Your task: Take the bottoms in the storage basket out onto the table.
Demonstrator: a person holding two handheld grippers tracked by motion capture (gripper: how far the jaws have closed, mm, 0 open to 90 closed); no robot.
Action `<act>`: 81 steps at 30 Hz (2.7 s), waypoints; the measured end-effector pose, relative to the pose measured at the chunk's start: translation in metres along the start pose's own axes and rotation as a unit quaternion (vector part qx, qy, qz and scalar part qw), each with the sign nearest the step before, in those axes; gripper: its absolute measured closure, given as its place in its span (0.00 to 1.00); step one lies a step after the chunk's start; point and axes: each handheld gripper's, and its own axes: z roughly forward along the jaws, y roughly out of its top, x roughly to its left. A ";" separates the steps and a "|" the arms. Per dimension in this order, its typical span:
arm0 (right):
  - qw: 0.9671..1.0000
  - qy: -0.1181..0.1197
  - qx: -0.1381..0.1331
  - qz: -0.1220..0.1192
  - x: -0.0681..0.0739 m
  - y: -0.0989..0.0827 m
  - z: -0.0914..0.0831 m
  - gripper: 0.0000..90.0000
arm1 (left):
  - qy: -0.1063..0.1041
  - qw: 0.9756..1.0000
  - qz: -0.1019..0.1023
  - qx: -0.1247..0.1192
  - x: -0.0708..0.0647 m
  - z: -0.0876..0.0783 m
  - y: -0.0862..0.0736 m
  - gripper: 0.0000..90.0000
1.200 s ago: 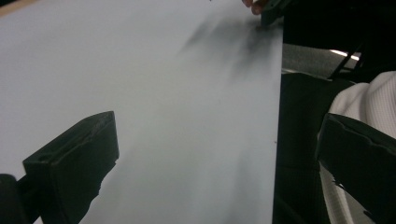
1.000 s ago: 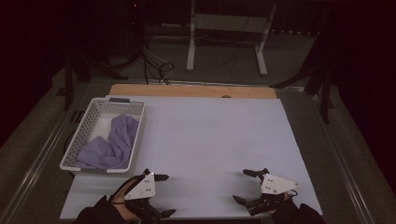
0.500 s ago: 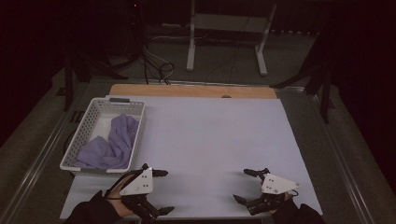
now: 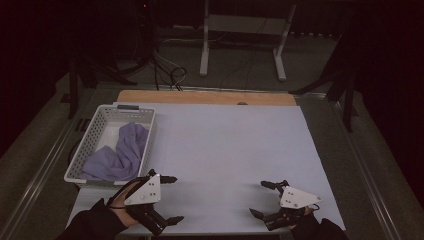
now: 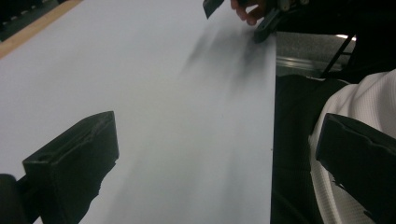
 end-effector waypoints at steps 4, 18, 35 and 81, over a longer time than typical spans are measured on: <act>1.000 -0.001 0.001 0.002 0.000 0.000 0.000 0.11 | 0.005 1.000 0.003 0.005 0.002 -0.003 0.002 0.00; 1.000 -0.001 -0.003 0.008 -0.002 -0.001 0.000 0.11 | 0.029 1.000 -0.009 0.004 0.017 -0.020 0.006 0.00; 1.000 0.000 -0.003 0.011 -0.002 -0.001 0.001 0.11 | 0.069 0.997 -0.016 0.010 0.035 -0.044 0.008 0.00; 1.000 0.004 0.002 0.017 -0.004 -0.004 0.003 0.11 | 0.188 0.972 -0.133 0.052 0.117 -0.104 -0.045 0.00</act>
